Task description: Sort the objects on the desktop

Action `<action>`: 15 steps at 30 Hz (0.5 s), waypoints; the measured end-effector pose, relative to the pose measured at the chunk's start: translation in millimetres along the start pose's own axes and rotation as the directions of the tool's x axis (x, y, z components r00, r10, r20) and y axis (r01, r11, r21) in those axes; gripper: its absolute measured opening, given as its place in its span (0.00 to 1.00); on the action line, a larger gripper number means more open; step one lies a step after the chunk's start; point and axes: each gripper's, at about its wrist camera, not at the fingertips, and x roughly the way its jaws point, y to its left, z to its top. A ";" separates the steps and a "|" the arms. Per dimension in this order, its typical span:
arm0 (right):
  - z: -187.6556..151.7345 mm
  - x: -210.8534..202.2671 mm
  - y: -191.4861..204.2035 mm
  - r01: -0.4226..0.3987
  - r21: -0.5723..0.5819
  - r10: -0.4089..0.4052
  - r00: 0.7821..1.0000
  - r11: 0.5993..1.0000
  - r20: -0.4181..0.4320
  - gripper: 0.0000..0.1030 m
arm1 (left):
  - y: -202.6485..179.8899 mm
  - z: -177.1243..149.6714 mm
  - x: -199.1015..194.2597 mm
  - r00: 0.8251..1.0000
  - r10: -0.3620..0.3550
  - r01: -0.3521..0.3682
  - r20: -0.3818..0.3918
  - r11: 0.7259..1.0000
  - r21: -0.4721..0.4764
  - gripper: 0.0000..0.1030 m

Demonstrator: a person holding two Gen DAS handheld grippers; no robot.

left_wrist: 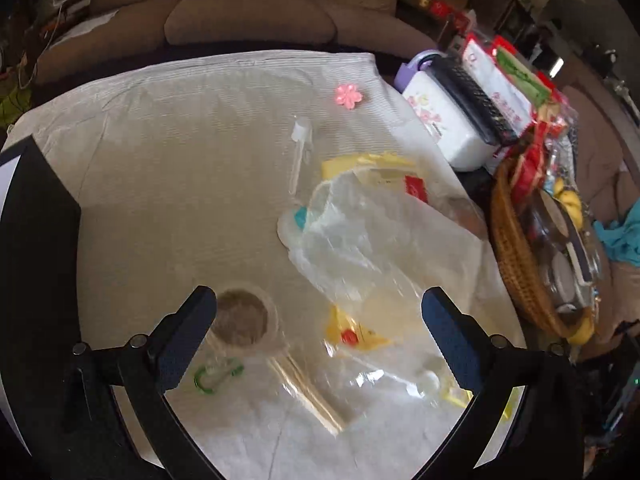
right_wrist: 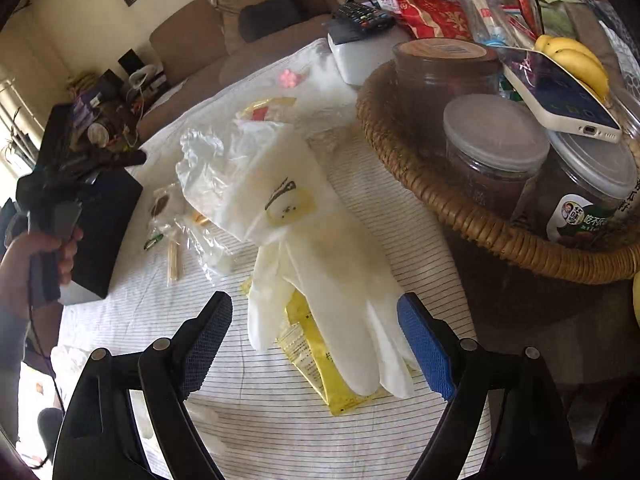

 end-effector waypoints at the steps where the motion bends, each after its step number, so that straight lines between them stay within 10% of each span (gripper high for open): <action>1: 0.1 2.2 -1.9 -0.022 0.015 0.022 1.000 1.000 -0.008 0.85 | 1.2 7.9 9.9 1.000 0.020 -0.020 -0.013 1.000 -0.001 1.00; 6: 3.2 3.8 -2.8 -0.059 0.024 0.060 0.998 0.998 -0.010 0.85 | 12.2 24.8 45.9 0.996 0.070 -0.070 -0.057 0.998 0.004 1.00; 10: 5.2 4.3 -0.7 -0.069 0.013 0.070 0.998 0.997 -0.006 0.85 | 17.1 25.3 60.6 0.995 -0.065 0.065 -0.079 0.998 0.005 1.00; 11: 5.0 6.5 -1.0 -0.072 0.017 0.072 0.997 0.997 -0.015 0.85 | 16.3 23.9 61.2 0.989 -0.124 0.125 -0.078 0.992 0.013 0.94; 14: 3.4 14.1 -2.1 -0.057 0.022 0.058 0.997 0.998 -0.046 0.85 | 7.7 21.6 60.0 0.975 -0.204 0.208 -0.084 0.977 0.042 0.30; 15: 3.2 15.3 -1.8 -0.048 0.018 0.048 0.998 0.999 -0.049 0.85 | 2.9 20.8 59.4 0.978 -0.188 0.194 -0.088 0.979 0.057 0.30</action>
